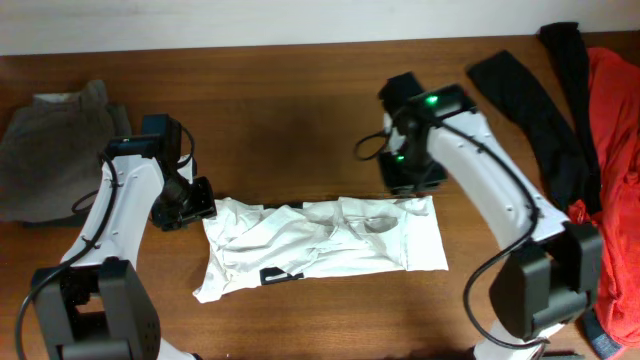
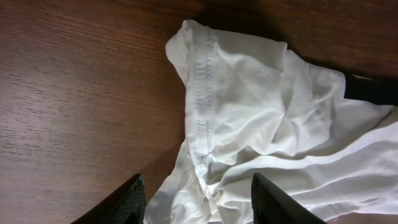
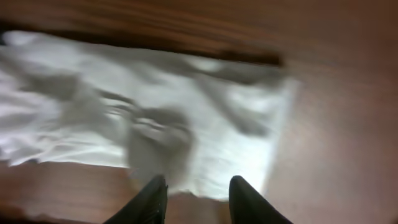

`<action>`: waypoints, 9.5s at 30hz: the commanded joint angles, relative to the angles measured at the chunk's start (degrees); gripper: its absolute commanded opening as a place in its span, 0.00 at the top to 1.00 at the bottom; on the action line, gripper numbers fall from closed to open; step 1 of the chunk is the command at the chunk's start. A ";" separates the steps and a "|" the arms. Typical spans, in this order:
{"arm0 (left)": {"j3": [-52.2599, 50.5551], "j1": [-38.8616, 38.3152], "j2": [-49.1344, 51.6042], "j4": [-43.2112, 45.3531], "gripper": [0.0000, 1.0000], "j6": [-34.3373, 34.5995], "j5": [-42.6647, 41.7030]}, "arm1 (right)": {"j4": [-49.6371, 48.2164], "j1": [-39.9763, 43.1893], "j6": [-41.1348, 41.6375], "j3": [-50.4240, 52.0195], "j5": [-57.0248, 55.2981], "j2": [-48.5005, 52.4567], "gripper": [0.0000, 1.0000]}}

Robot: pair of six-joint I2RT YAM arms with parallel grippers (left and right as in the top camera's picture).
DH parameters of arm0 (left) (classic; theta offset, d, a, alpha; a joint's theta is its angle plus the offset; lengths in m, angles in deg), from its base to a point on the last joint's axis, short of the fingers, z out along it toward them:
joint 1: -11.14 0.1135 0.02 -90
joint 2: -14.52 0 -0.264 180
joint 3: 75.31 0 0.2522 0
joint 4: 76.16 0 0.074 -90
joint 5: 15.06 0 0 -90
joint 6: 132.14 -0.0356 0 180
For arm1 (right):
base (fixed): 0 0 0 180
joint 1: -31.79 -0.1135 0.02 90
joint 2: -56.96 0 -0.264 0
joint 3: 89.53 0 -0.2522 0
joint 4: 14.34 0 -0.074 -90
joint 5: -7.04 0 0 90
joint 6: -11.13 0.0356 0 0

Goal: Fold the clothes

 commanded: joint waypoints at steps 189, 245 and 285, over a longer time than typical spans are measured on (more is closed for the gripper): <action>7.91 -32.46 0.83 1.20 0.67 6.49 -17.14 | -8.96 13.55 -8.24 16.46 6.80 -9.84 0.61; 8.35 -1.55 5.53 -2.67 0.55 5.11 -1.03 | -26.75 -17.29 8.44 17.11 0.31 2.80 0.62; 5.42 -1.55 5.73 0.20 0.54 4.79 1.57 | -47.28 -30.32 -3.76 8.26 18.69 11.63 0.95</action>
